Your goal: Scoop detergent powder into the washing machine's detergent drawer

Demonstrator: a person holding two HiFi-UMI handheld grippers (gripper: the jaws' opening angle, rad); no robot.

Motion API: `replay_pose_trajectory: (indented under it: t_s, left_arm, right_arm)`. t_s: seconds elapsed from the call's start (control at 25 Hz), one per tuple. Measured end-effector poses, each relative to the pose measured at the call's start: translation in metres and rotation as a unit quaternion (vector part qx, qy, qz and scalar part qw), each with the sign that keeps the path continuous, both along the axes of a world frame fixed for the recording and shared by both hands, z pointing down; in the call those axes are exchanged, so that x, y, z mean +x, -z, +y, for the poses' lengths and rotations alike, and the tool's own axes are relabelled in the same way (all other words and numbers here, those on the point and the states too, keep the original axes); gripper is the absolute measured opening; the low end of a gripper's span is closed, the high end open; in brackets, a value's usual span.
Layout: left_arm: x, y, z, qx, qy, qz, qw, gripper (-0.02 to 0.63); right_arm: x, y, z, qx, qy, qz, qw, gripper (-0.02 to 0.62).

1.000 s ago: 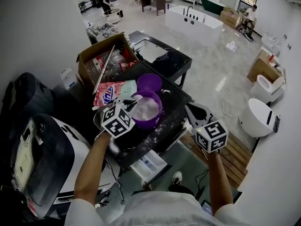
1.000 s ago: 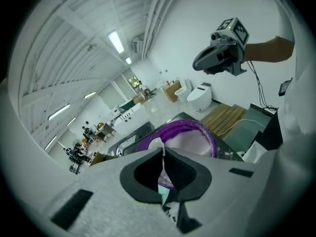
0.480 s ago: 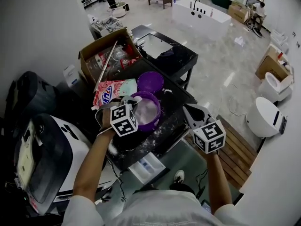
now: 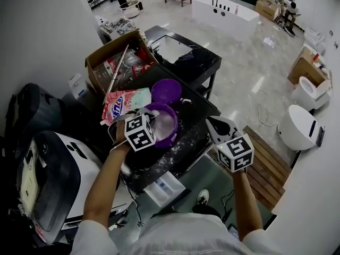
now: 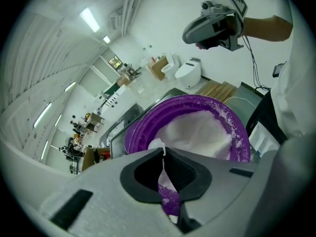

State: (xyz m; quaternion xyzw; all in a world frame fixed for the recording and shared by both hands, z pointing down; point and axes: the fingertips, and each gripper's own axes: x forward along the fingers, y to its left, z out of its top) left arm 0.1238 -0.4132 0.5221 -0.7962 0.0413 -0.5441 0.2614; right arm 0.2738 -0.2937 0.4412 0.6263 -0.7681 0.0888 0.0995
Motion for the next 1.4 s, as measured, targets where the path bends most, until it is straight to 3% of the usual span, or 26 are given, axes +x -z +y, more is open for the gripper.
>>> replay_pose_trajectory:
  t_s: [0.72,1.16,1.4]
  left_arm:
    - [-0.001,-0.010,0.024,-0.109,0.015,-0.001,0.9939,0.015]
    - [-0.006,0.000,0.046,-0.205,0.021,0.023,0.9783,0.015]
    - [-0.010,0.002,0.061,-0.247,0.014,0.014,0.9688,0.015]
  right_arm:
    - [0.008,-0.001,0.022,-0.005,-0.021,0.007,1.000,0.005]
    - [0.002,0.000,0.034,-0.007,-0.025,0.009,1.000,0.005]
    - [-0.001,0.003,0.040,-0.006,-0.023,0.012,1.000,0.005]
